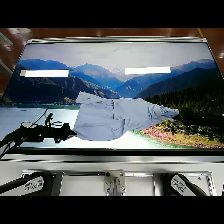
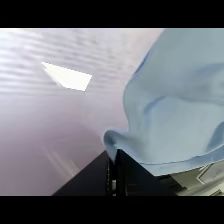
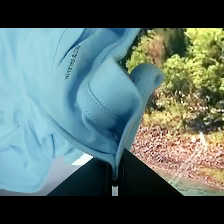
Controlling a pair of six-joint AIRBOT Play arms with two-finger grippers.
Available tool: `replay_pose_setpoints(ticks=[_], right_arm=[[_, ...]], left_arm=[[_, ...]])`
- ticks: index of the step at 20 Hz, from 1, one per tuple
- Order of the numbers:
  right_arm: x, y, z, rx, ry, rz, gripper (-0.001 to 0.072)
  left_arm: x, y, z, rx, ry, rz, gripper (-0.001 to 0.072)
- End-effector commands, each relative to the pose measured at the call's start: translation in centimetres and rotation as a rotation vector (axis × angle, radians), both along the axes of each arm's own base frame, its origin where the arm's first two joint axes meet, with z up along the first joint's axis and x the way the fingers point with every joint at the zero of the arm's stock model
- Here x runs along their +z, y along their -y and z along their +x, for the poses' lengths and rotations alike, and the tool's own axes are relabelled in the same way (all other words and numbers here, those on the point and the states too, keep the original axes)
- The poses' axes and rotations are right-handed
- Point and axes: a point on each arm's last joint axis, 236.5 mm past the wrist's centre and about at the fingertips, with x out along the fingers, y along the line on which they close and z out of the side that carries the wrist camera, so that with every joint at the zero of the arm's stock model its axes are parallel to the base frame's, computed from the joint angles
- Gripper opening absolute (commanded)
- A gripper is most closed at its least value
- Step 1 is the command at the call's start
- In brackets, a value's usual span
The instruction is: Fold the shirts.
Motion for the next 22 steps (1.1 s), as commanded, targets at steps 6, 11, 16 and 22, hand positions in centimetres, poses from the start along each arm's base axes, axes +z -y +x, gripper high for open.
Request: replay_pose_setpoints(ticks=[6,11,16,22], right_arm=[[9.3,0.3,1.3,0.172,0.287,-0.198,0.0062],[32.6,1.0,2.3,0.031,0.853,-0.511,0.0061],[46.2,-2.7,-5.3,-0.034,1.187,-0.704,0.0061],[45.3,-2.5,-10.7,-0.099,1.065,-0.828,0.0061]], left_arm=[[33.2,-2.0,11.5,-0.099,0.962,0.147,0.0039],[64.9,-6.5,2.1,0.118,1.690,0.496,0.0040],[72.1,-7.9,-5.1,0.252,1.793,0.802,0.0040],[63.2,-9.9,-4.2,0.091,1.425,0.962,0.0040]])
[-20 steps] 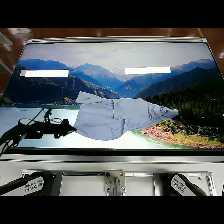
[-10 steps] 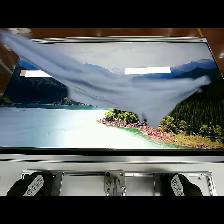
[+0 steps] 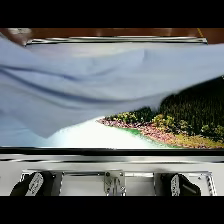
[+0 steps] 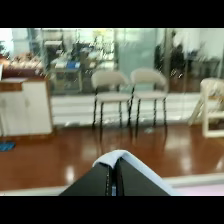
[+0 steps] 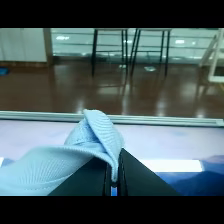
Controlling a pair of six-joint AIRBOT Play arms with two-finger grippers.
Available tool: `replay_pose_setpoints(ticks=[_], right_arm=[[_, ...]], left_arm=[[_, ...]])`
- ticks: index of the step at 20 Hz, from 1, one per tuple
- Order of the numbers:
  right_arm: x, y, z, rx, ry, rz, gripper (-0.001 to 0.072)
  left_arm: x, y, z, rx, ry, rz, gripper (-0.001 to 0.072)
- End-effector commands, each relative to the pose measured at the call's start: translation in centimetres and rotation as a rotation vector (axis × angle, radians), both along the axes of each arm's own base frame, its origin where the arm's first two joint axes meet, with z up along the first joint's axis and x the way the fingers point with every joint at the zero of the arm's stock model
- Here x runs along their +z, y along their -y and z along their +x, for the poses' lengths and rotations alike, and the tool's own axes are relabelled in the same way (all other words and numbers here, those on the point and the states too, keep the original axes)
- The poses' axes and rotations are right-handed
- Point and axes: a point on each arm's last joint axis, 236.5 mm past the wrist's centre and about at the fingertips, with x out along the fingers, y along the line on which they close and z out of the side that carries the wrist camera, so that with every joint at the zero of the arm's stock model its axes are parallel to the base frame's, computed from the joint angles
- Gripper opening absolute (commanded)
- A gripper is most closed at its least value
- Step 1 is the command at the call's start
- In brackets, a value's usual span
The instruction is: Fold the shirts.
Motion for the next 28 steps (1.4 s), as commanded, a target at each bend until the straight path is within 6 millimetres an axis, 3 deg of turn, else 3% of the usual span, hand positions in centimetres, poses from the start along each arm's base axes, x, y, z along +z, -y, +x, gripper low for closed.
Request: replay_pose_setpoints(ticks=[1,3,5,7,10,12,14,16,20,23,25,28], right_arm=[[-3.4,1.2,-2.8,-0.110,-0.161,0.002,0.0062],[-8.0,2.8,-3.1,-0.160,-0.362,0.041,0.0062],[-11.7,4.2,-3.4,-0.209,-0.525,0.109,0.0061],[-15.8,4.3,-3.3,-0.201,-0.671,0.184,0.0061],[-24.3,3.5,-4.1,-0.166,-0.938,0.310,0.0062],[-28.5,4.2,-3.0,-0.177,-0.987,0.361,0.0061],[-32.2,5.7,-0.2,-0.202,-0.971,0.414,0.0061],[-34.7,7.2,4.0,-0.210,-0.927,0.491,0.0060],[-38.5,8.8,14.0,-0.133,-0.787,0.711,0.0060],[-43.4,9.1,19.2,-0.155,-0.774,0.706,0.0060],[-45.8,8.5,22.2,-0.173,-0.755,0.647,0.0061],[-47.7,7.9,25.5,-0.216,-0.690,0.585,0.0061]], left_arm=[[-5.9,-1.6,0.3,0.068,-0.241,0.012,0.0040],[-9.9,-2.3,1.7,0.045,-0.377,-0.035,0.0041],[-15.3,-3.1,3.1,0.012,-0.548,-0.097,0.0040],[-20.3,-3.5,4.5,-0.026,-0.676,-0.171,0.0040],[-27.9,-3.5,6.1,-0.082,-0.847,-0.269,0.0040],[-32.4,-3.5,7.6,-0.095,-0.914,-0.340,0.0040],[-36.4,-3.7,9.8,-0.090,-0.946,-0.407,0.0040],[-39.0,-3.5,12.8,-0.077,-0.928,-0.440,0.0040],[-41.6,-1.9,21.1,-0.047,-0.806,-0.448,0.0041],[-43.8,-1.2,26.5,0.015,-0.699,-0.480,0.0041],[-46.3,-0.4,28.7,0.043,-0.691,-0.521,0.0041],[-51.5,1.9,29.5,0.035,-0.791,-0.582,0.0041]])
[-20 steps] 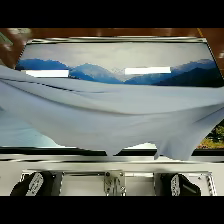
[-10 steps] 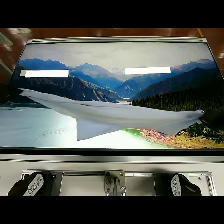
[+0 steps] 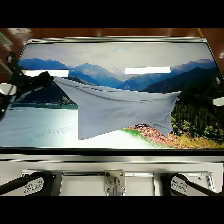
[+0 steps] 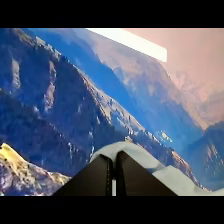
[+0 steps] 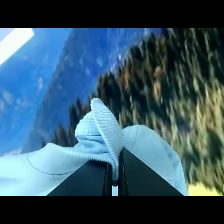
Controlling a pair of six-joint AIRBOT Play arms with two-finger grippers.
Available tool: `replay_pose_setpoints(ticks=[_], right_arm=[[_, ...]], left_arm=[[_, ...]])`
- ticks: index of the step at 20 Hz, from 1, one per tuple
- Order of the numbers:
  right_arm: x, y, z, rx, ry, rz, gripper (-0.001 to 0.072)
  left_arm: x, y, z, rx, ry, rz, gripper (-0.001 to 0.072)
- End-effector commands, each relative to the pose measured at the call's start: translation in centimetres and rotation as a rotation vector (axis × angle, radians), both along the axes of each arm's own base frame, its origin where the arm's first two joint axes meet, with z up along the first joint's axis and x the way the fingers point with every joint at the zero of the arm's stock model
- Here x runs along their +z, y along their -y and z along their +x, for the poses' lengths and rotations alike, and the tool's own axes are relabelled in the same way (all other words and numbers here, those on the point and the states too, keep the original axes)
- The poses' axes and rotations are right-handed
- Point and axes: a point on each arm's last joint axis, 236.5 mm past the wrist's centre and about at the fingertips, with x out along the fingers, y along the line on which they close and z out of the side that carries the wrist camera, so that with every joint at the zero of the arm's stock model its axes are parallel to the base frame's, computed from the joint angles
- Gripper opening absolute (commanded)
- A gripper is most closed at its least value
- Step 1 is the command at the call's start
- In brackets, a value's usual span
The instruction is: Fold the shirts.
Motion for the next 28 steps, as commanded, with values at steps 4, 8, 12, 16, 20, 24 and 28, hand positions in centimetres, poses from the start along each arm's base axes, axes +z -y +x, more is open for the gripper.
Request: replay_pose_setpoints(ticks=[4,8,12,16,20,24,28], right_arm=[[-3.8,-1.7,4.2,-0.026,0.047,-0.092,0.0062],[-3.3,-2.5,4.0,-0.008,0.043,-0.074,0.0471],[3.2,0.9,2.6,0.054,0.113,-0.232,0.0638],[5.2,8.1,-2.5,-0.044,0.004,-0.178,0.0638],[-1.5,7.3,-9.1,0.020,-0.301,0.090,0.0639],[-2.3,6.7,-8.1,0.035,-0.276,0.137,0.0638],[-0.9,6.9,-5.8,-0.031,-0.173,0.188,0.0638]], left_arm=[[-9.3,4.7,0.9,-0.033,-0.166,-0.063,0.0042],[-9.4,5.5,-0.4,-0.078,-0.237,-0.116,0.0314],[-5.3,1.9,-3.7,-0.211,-0.382,-0.235,0.0475],[-5.6,-4.7,-12.3,-0.227,-0.655,-0.189,0.0246],[-10.1,-2.6,-18.4,-0.229,-0.819,-0.235,0.0684],[-15.6,2.9,-22.9,-0.271,-0.938,-0.305,0.0660],[-18.4,7.1,-23.8,-0.272,-0.922,-0.312,0.0660]])
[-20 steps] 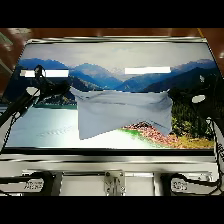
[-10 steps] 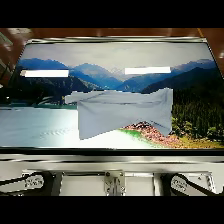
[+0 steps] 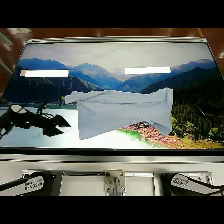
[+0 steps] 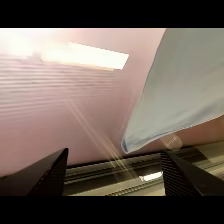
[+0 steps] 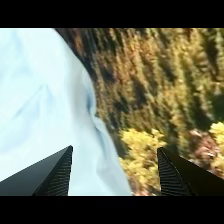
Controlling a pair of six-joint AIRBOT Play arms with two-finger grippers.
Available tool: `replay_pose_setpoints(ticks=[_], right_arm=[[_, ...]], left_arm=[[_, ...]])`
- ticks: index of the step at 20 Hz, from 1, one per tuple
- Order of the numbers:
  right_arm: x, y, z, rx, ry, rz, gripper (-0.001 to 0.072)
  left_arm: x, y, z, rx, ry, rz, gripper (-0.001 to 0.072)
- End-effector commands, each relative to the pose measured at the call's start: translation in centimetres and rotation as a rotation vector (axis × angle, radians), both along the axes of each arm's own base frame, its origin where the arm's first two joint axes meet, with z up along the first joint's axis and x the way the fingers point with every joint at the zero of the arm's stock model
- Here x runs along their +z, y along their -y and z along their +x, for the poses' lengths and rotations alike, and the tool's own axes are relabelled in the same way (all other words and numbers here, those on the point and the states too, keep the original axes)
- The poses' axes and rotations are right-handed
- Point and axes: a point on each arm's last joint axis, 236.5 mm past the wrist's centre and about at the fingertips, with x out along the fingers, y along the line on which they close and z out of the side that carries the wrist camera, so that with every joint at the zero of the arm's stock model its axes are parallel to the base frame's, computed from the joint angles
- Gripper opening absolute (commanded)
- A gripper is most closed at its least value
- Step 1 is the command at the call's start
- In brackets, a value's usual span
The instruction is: Fold the shirts.
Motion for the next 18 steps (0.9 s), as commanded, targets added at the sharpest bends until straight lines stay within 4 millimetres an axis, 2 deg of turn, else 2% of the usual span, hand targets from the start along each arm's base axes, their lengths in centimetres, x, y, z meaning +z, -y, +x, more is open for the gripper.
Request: replay_pose_setpoints(ticks=[1,5,10,13,14,15,16,18], right_arm=[[0.6,0.0,1.0,-0.038,0.047,0.040,0.0638],[0.6,0.2,1.1,-0.036,0.051,0.030,0.0638],[0.6,0.0,1.1,-0.029,0.050,0.028,0.0637],[-0.3,-1.6,1.6,0.016,0.028,0.034,0.0637],[-1.1,-2.6,1.8,0.044,0.013,0.038,0.0637],[-1.8,-3.5,2.1,0.066,0.002,0.041,0.0638],[-2.4,-4.1,2.4,0.076,-0.004,0.040,0.0637],[-3.3,-4.4,2.9,0.076,-0.012,0.038,0.0637]], left_arm=[[-2.4,3.5,-0.9,0.033,0.008,-0.014,0.0661],[-2.9,5.9,-1.4,0.008,-0.001,-0.037,0.0660],[-3.8,7.6,-2.1,0.001,-0.052,-0.070,0.0660],[-3.9,9.6,-2.0,0.008,-0.063,-0.143,0.0659],[-3.9,10.3,-1.8,0.019,-0.068,-0.171,0.0609],[-3.8,10.8,-1.7,0.035,-0.077,-0.190,0.0422],[-3.7,11.1,-1.6,0.045,-0.080,-0.203,0.0266],[-3.3,11.4,-1.5,0.021,-0.059,-0.217,0.0096]])
